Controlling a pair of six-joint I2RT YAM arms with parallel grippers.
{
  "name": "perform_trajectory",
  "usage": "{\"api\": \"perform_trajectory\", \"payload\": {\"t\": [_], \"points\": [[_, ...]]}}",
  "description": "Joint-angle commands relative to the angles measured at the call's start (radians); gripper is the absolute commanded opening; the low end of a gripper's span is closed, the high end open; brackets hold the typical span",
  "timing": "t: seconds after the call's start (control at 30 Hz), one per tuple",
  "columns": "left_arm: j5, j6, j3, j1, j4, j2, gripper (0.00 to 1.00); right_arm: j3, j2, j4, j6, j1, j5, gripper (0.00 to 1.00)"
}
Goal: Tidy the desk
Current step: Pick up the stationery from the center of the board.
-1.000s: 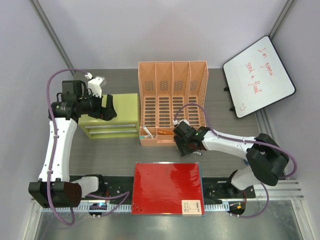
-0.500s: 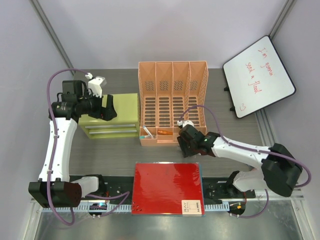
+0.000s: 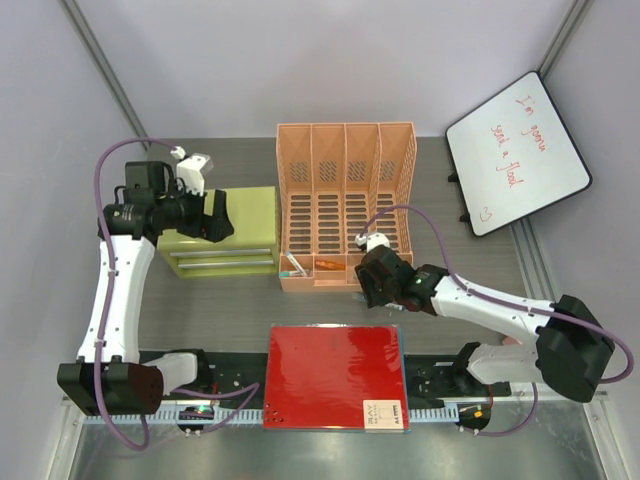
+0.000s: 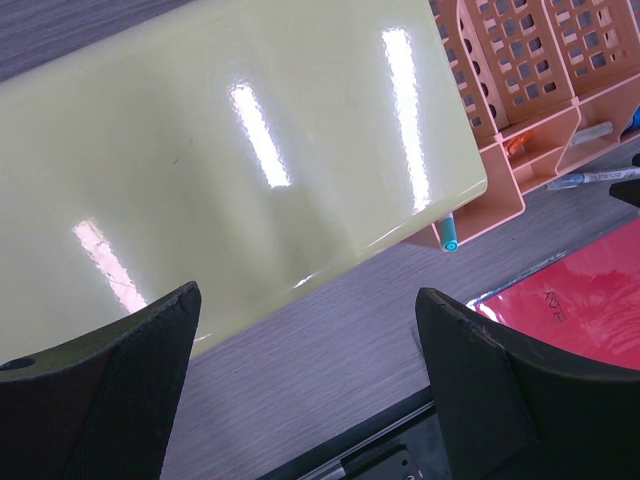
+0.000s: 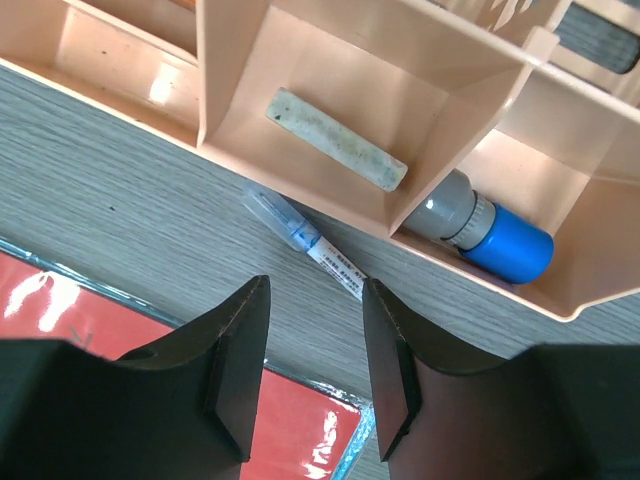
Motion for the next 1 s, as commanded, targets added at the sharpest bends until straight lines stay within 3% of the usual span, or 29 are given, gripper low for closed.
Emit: {"api": "perform_trajectory", "payload": {"t": [0.0,0.33,0.8,0.93,0.97], "points": [[0.02,0.019,-0.015,0.01,0.041,-0.014,0.89,0.004,0.022,0.036,0.039,0.007,0.029,0.48],[0.032,0.038,-0.012,0.027,0.032,-0.017,0.89,-0.067,0.079,0.111,0.103,0.016,0.093,0.49],[0.038,0.038,0.018,0.033,0.02,-0.009,0.89,-0.114,0.15,0.182,0.212,0.073,0.034,0.49],[0.04,0.035,0.028,0.033,0.017,-0.009,0.89,-0.113,0.137,0.167,0.227,0.117,0.037,0.4],[0.041,0.033,0.029,0.033,0.017,-0.012,0.89,-0.113,0.139,0.161,0.232,0.128,0.035,0.32]]}}
